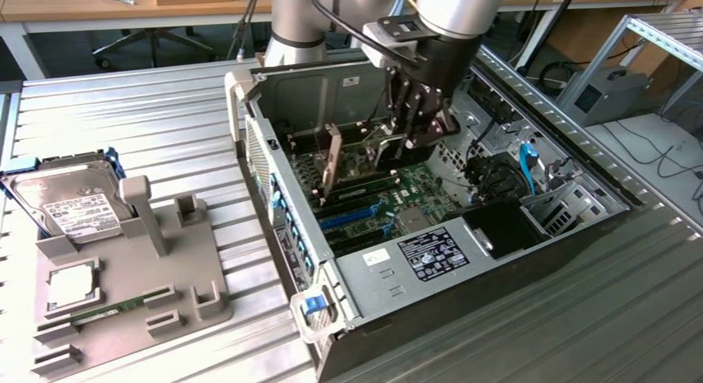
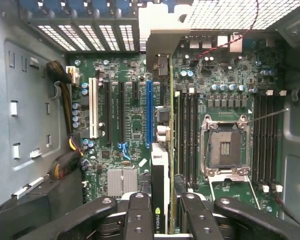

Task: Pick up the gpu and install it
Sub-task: 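Insert the gpu into the slot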

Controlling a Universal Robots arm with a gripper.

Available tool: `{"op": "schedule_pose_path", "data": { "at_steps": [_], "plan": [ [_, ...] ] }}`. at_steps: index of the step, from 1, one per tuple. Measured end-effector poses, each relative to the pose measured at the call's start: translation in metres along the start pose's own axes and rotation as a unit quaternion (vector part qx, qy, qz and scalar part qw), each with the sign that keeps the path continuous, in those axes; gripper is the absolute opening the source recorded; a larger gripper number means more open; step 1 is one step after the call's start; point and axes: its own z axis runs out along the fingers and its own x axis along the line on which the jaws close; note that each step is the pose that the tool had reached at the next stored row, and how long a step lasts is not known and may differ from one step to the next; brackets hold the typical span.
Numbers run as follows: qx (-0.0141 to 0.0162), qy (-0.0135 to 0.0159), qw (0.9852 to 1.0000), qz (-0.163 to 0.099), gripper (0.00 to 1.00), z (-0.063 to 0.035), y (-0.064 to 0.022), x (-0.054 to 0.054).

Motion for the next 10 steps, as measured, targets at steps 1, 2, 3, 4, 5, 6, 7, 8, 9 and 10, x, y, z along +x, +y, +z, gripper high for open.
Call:
{"op": "schedule_pose_path", "data": {
  "at_steps": [1, 2, 3, 4, 5, 6, 7, 8, 9, 10],
  "plan": [
    [0.0000, 0.0000, 1.0000, 0.000, 0.27, 0.0000, 0.0000, 0.0008],
    [0.0000, -0.0001, 1.0000, 0.000, 0.27, 0.0000, 0.0000, 0.0011],
    [0.0000, -0.0001, 1.0000, 0.000, 0.27, 0.0001, 0.0000, 0.0012],
    [0.0000, -0.0001, 1.0000, 0.000, 0.27, 0.0005, 0.0000, 0.0013],
    [0.0000, -0.0001, 1.0000, 0.000, 0.27, 0.0018, -0.0001, 0.0014],
    [0.0000, -0.0001, 1.0000, 0.000, 0.27, 0.0030, -0.0001, 0.0014],
    [0.0000, -0.0001, 1.0000, 0.000, 0.27, 0.0041, -0.0001, 0.0015],
    [0.0000, -0.0001, 1.0000, 0.000, 0.27, 0.0051, -0.0001, 0.0015],
    [0.0000, -0.0001, 1.0000, 0.000, 0.27, 0.0061, -0.0001, 0.0015],
    [0.0000, -0.0001, 1.0000, 0.000, 0.27, 0.0087, -0.0002, 0.0016]
  ]
}}
